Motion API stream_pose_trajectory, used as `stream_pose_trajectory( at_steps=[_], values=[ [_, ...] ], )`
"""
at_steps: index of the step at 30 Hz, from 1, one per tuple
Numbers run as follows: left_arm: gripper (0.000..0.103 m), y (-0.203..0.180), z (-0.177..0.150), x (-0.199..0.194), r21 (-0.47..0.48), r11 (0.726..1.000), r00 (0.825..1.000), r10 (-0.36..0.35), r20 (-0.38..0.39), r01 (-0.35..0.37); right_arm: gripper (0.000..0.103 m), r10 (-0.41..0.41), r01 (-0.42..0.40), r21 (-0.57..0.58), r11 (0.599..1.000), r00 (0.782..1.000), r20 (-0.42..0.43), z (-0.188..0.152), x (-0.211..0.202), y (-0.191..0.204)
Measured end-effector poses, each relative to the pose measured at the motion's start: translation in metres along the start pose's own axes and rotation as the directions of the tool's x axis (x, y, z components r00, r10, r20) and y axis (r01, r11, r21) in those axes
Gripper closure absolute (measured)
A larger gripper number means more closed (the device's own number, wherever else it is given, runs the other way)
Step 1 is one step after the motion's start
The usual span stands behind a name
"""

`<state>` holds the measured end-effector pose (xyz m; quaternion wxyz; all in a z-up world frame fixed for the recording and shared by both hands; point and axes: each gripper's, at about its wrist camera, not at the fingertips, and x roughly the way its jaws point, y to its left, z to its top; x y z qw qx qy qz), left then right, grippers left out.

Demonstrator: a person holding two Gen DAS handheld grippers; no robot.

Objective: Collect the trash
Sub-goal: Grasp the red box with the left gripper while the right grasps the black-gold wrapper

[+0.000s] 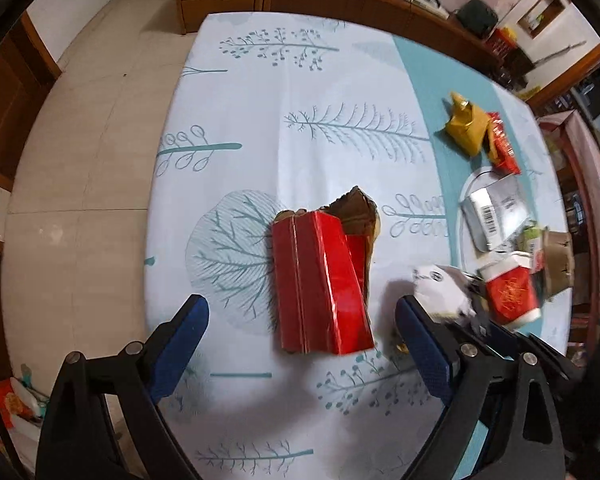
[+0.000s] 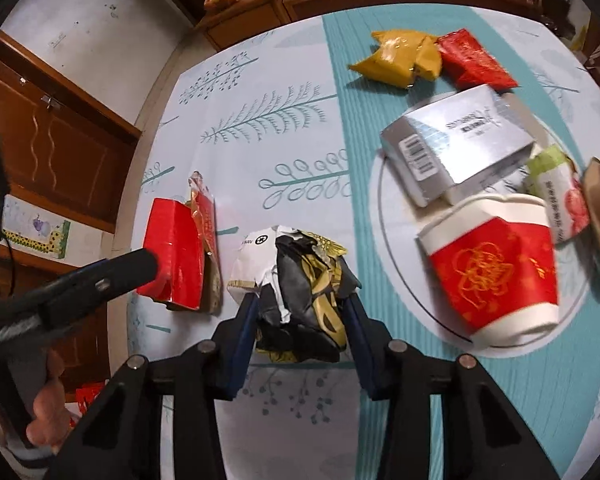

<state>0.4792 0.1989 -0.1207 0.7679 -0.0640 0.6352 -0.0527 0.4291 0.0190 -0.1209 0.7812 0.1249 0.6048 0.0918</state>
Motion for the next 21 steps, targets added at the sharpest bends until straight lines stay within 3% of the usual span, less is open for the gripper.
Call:
stream_pose_trajectory(
  at_steps=[10,11,12,15,21],
  values=[
    [0.01,-0.028,0.02,0.043,0.037,0.989,0.987,0.147,-0.067,-0.145,0.06,0.004,-0.005,0.056,0.998,1.0,0.015,-0.012,-0.013,-0.016],
    [0.021,-0.029,0.019,0.046,0.037,0.988,0.986,0.15,-0.066,-0.148,0.06,0.004,-0.005,0.059,0.998,1.0,0.015,-0.013,-0.014,-0.017],
    [0.046,-0.029,0.018,0.047,0.036,0.99,0.988,0.142,-0.065,-0.14,0.06,0.005,-0.006,0.06,0.998,1.0,0.016,-0.015,-0.015,-0.018],
    [0.054,-0.028,0.015,0.043,0.032,0.994,0.993,0.11,-0.043,-0.108,0.06,0.008,-0.009,0.058,0.998,1.0,0.021,-0.019,-0.019,-0.019],
    [0.059,-0.03,-0.01,0.01,0.057,0.998,1.0,0.016,0.009,-0.016,0.06,0.026,-0.027,0.054,0.998,0.999,0.033,-0.027,-0.03,-0.02]
  ],
)
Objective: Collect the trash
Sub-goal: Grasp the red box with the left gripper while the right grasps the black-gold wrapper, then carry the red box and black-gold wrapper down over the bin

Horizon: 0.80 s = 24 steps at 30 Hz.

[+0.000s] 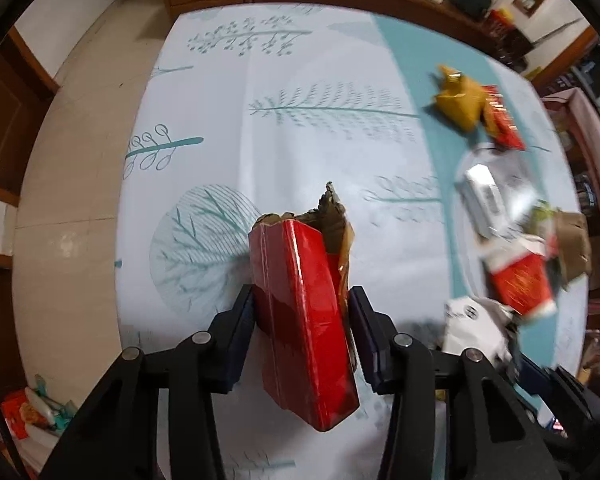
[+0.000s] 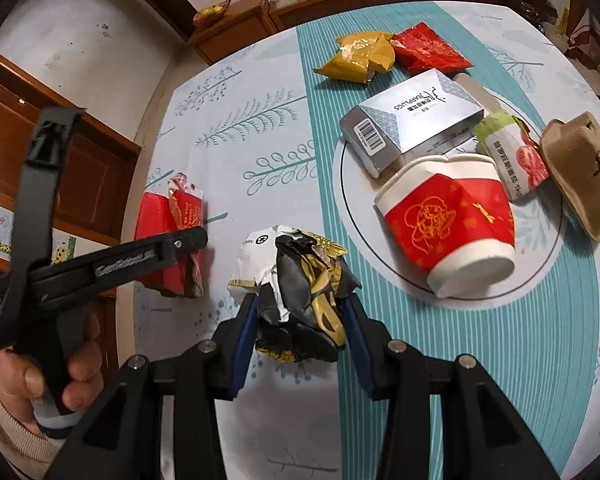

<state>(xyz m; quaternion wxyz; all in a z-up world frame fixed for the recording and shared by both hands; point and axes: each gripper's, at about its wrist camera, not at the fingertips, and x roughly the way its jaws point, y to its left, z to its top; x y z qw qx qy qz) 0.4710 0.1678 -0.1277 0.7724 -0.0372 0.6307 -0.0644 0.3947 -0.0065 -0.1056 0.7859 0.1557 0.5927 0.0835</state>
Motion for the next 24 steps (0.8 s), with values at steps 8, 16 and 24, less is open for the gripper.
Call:
stream_pose_trajectory(
  at_steps=[8,16,24],
  values=[
    [0.059,-0.01,-0.066,-0.063,0.006,0.999,0.997,-0.052,0.049,0.052,0.06,0.055,-0.055,-0.029,0.998,0.998,0.025,-0.029,-0.04,-0.006],
    [0.059,-0.042,-0.15,-0.126,-0.018,0.999,0.991,-0.024,0.13,0.026,0.061,0.12,-0.118,-0.102,0.988,0.993,0.02,-0.079,-0.096,-0.03],
    [0.059,-0.101,-0.239,-0.174,-0.028,1.0,0.975,0.014,0.22,-0.008,0.061,0.172,-0.163,-0.192,0.968,0.985,0.033,-0.14,-0.157,-0.067]
  ],
)
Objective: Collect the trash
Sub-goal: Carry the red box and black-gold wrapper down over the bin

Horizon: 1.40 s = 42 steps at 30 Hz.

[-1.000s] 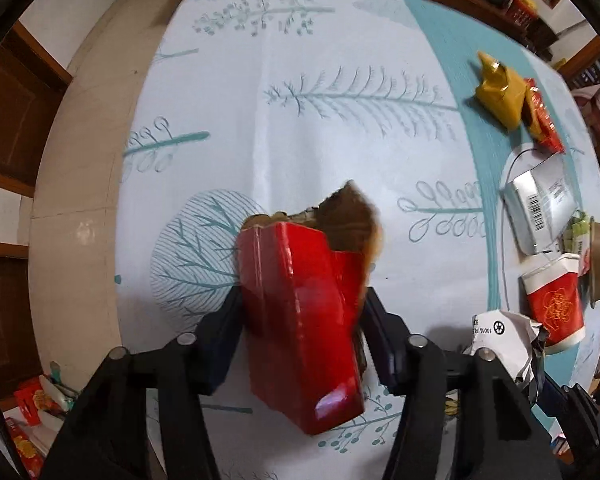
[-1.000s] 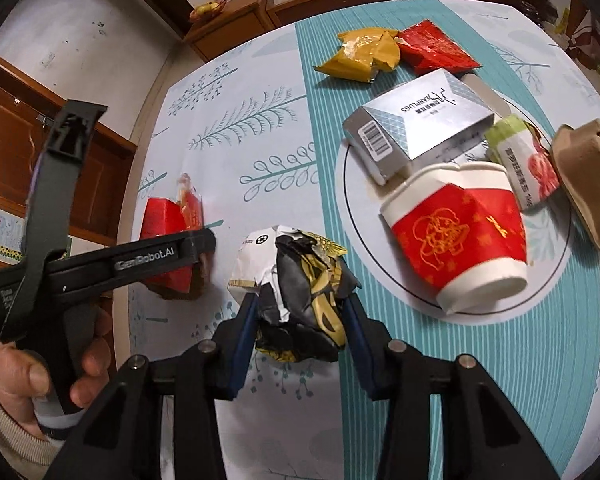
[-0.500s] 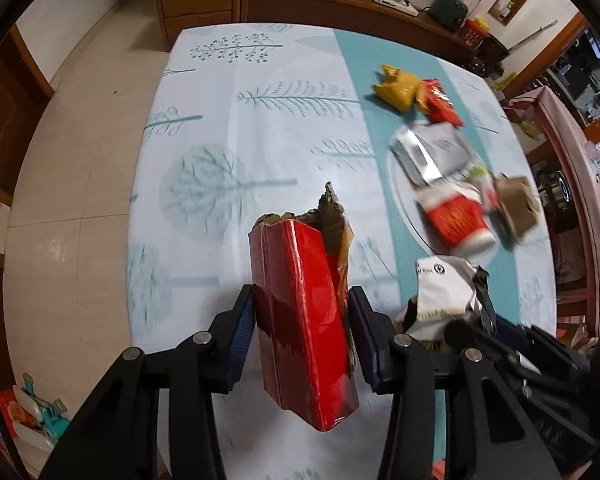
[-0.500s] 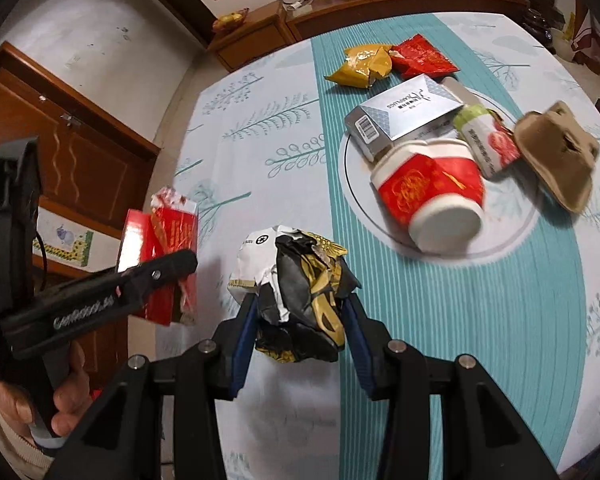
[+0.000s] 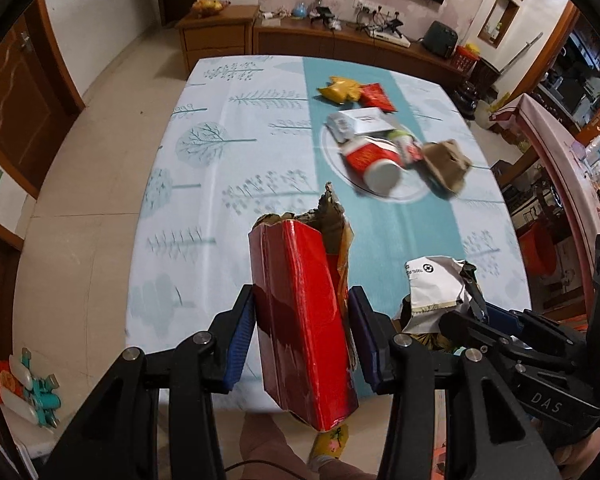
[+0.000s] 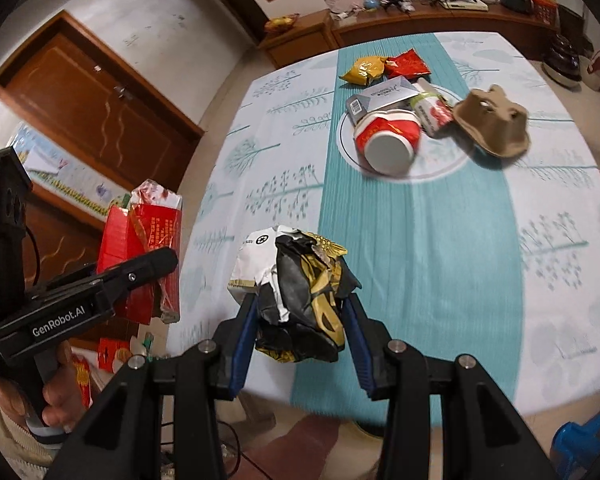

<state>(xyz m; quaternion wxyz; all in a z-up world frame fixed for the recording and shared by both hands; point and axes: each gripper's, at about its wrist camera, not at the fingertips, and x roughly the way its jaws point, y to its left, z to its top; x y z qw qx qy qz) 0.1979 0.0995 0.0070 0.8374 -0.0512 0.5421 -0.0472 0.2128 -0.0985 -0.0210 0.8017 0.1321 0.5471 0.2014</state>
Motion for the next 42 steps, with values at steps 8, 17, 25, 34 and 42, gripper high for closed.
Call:
stream_pose_trajectory(
  at_steps=[8,17,25,34,42],
  values=[
    [0.059,-0.055,-0.071,-0.041,0.032,0.999,0.999,0.023,0.032,-0.024,0.061,0.005,-0.006,-0.055,0.998,1.0,-0.005,-0.065,-0.054,-0.023],
    [0.058,-0.08,-0.116,-0.048,0.116,0.992,0.999,0.051,-0.015,-0.049,0.061,0.017,-0.016,0.026,1.0,1.0,-0.026,-0.12,-0.071,-0.048],
    [0.058,-0.079,-0.142,-0.04,0.19,0.981,0.998,0.035,-0.052,-0.025,0.061,-0.021,0.026,0.123,0.992,0.999,-0.044,-0.154,-0.063,-0.062],
    [0.058,-0.05,-0.186,-0.015,0.216,0.976,0.992,0.01,-0.123,0.017,0.06,-0.09,0.107,0.193,0.975,0.991,-0.095,-0.198,-0.031,-0.052],
    [0.058,-0.036,-0.236,0.048,0.217,0.974,0.974,-0.009,-0.228,0.059,0.06,-0.112,0.156,0.261,0.953,0.978,-0.177,-0.251,0.018,-0.062]
  ],
)
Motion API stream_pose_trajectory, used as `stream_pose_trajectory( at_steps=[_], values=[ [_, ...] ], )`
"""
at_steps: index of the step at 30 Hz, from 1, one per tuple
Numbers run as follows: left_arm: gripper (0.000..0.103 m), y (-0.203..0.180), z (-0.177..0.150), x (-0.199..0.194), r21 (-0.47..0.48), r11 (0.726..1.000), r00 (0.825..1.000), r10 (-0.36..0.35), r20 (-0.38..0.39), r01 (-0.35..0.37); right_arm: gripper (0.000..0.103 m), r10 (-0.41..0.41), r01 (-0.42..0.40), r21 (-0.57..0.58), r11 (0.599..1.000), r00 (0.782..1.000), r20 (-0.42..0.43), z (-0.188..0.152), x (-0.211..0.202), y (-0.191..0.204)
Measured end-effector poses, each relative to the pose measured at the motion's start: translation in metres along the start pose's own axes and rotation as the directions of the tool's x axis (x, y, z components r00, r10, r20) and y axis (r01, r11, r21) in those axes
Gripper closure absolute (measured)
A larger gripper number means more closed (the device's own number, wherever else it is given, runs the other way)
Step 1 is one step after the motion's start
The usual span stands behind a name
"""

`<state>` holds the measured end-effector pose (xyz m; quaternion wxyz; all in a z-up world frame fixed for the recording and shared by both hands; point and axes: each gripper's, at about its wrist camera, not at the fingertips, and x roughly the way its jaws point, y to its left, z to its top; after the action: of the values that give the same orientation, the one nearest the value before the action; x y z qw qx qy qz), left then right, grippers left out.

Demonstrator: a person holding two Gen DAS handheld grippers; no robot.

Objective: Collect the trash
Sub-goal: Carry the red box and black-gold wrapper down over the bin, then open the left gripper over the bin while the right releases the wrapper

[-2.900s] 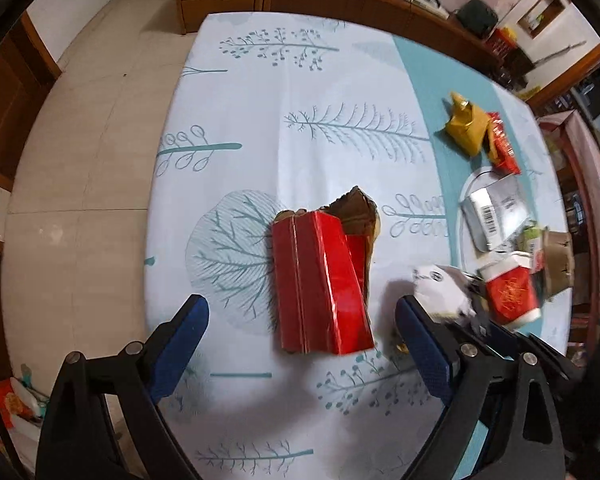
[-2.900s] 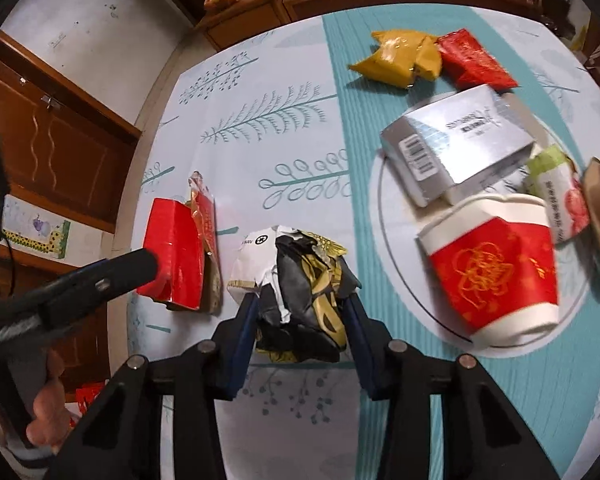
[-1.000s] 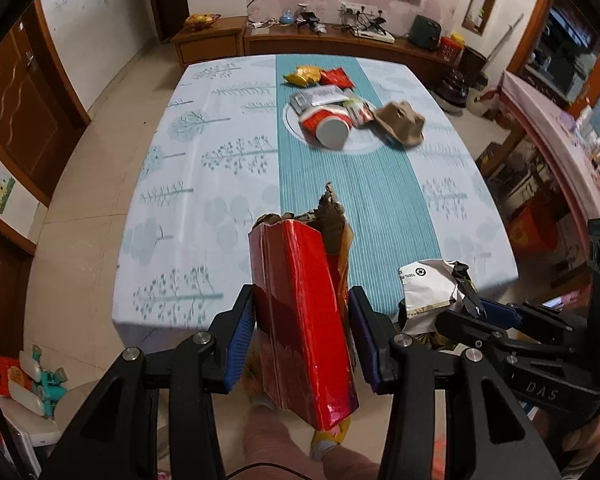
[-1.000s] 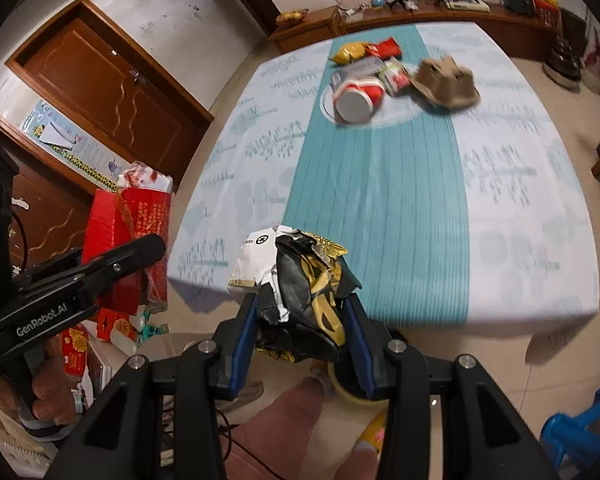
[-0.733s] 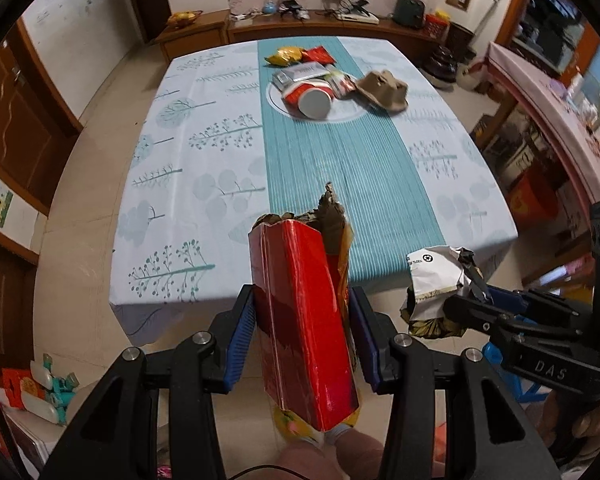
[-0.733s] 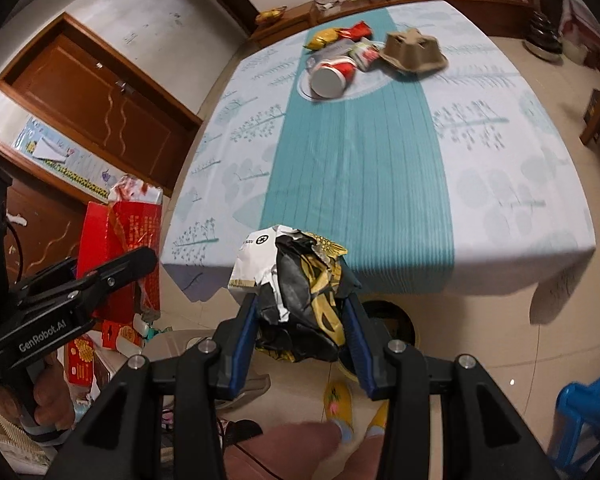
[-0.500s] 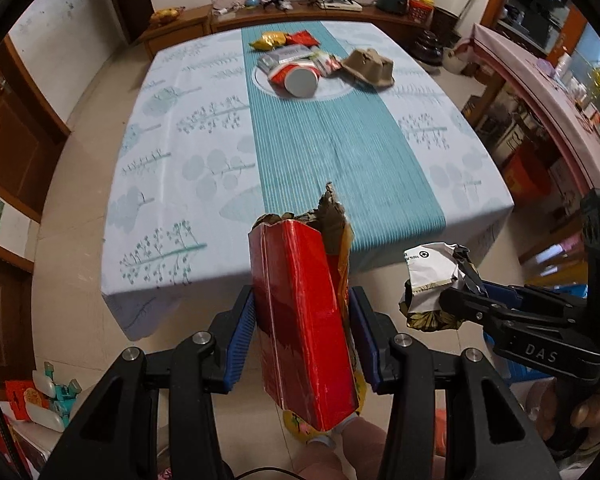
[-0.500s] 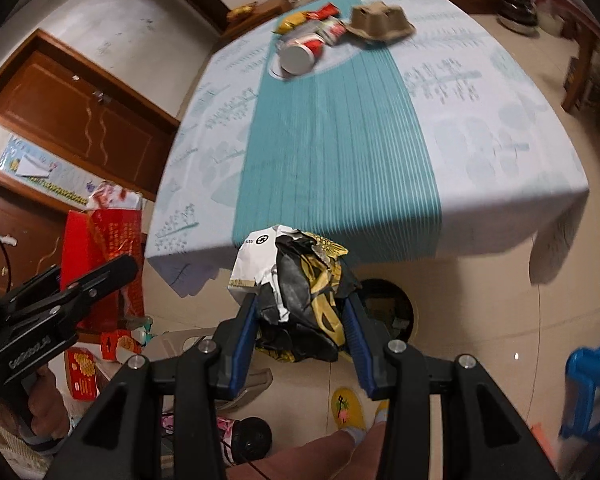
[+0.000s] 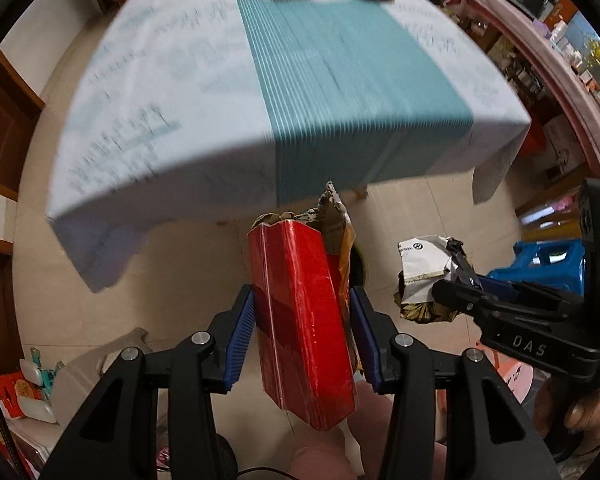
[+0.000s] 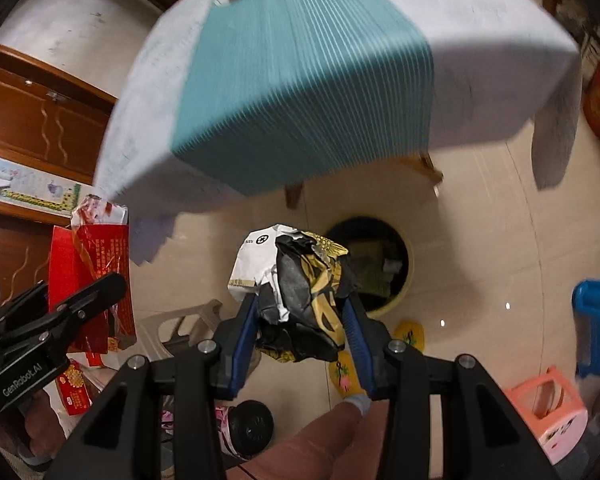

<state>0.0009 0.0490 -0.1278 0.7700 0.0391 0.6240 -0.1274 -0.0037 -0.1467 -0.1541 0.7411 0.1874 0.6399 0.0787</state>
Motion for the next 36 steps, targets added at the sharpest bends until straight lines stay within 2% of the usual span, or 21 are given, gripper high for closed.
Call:
stream_pose_trajectory(
  at_steps=[10,16,19,20,26,32,36],
  values=[
    [0.055,-0.005,-0.011,0.122,-0.052,0.996,0.995,-0.072,-0.064,0.069,0.06,-0.044,0.055,0.11,0.992,0.994,-0.096,-0.028,0.094,-0.053],
    [0.051,-0.006,-0.007,0.181,-0.045,0.998,0.996,-0.05,-0.07,0.047,0.06,-0.072,0.086,0.138,0.987,0.992,-0.101,-0.022,0.14,-0.078],
    [0.045,-0.005,-0.003,0.208,-0.036,0.999,0.997,-0.025,-0.078,0.023,0.06,-0.081,0.095,0.149,0.984,0.992,-0.101,-0.018,0.162,-0.091],
    [0.04,-0.004,-0.002,0.216,-0.035,0.999,0.996,-0.014,-0.088,0.011,0.06,-0.082,0.097,0.151,0.984,0.991,-0.101,-0.016,0.167,-0.093],
    [0.019,0.003,0.0,0.238,-0.03,0.999,0.994,0.022,-0.107,-0.025,0.059,-0.093,0.106,0.135,0.985,0.991,-0.099,-0.003,0.191,-0.098],
    [0.013,0.013,0.001,0.24,-0.045,0.997,0.996,0.06,-0.066,-0.063,0.057,-0.091,0.102,0.121,0.987,0.991,-0.095,0.004,0.201,-0.096],
    [0.012,0.021,0.002,0.235,-0.069,0.995,0.997,0.071,-0.043,-0.074,0.057,-0.073,0.084,0.12,0.989,0.992,-0.1,0.009,0.209,-0.093]
  ],
)
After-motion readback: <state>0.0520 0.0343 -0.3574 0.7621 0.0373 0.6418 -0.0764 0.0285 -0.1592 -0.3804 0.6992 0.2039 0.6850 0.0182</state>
